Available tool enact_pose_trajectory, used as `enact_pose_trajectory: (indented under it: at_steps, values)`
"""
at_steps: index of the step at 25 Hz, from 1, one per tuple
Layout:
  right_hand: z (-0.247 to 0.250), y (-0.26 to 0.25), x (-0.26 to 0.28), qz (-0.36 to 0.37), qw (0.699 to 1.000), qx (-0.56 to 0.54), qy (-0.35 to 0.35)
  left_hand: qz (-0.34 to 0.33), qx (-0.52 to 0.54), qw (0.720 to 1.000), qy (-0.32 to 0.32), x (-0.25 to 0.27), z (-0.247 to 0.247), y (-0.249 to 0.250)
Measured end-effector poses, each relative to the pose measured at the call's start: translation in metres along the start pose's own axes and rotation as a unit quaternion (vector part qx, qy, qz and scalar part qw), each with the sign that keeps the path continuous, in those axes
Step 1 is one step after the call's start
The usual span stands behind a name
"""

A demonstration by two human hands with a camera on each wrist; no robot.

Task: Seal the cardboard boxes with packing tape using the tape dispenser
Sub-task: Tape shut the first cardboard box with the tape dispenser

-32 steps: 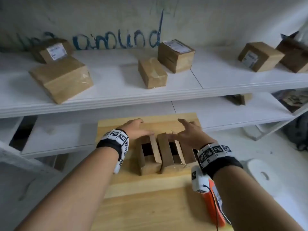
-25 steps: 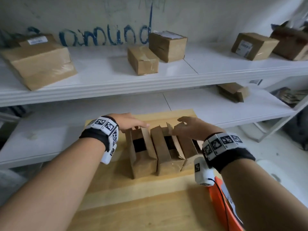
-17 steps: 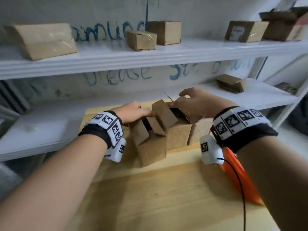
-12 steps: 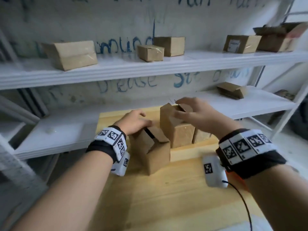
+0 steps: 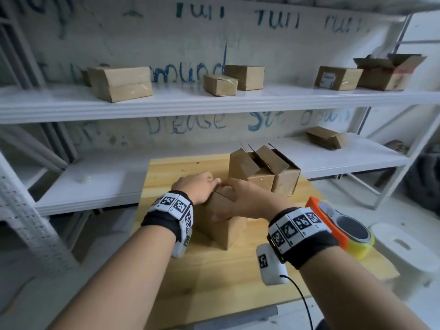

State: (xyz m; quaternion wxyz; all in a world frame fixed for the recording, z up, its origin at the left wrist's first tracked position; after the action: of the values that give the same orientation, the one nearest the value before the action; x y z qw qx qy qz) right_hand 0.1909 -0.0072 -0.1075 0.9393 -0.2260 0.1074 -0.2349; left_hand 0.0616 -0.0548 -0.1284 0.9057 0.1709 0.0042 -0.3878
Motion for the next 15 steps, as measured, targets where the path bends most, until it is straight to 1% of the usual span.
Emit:
enact_pose_trajectory:
  at_steps: [4,8,10,12,15]
  values:
    - [0.003,0.017,-0.008,0.007,0.999,-0.006,0.035,-0.023,-0.025,0.999,-0.006,0.01,-0.002,0.002]
    - [0.013,0.035,-0.01,0.008,0.995,-0.069,0.067,0.008,0.003,0.999,-0.04,0.016,-0.006,-0.001]
    - [0.007,0.036,-0.009,0.035,0.996,-0.07,0.042,0.012,0.041,0.998,-0.054,0.02,-0.012,-0.002]
    - [0.0,0.037,-0.006,0.05,0.998,-0.044,0.018,-0.013,0.08,0.996,-0.043,0.018,-0.016,0.001]
    - [-0.004,0.039,-0.004,0.053,0.998,-0.034,0.009,-0.049,0.109,0.992,-0.043,0.018,-0.02,0.005]
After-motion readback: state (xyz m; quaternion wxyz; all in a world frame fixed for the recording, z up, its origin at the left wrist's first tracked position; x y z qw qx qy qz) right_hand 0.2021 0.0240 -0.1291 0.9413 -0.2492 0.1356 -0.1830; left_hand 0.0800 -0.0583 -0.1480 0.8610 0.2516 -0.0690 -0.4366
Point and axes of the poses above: each hand's wrist, its own x-axis away from the middle knuckle, its own z-axis out of the back of the hand, y = z × x, the point moved 9 cm from there along -x, towards the middle knuckle, and after that the axes turned 15 degrees about y, right-handed, at the moved point
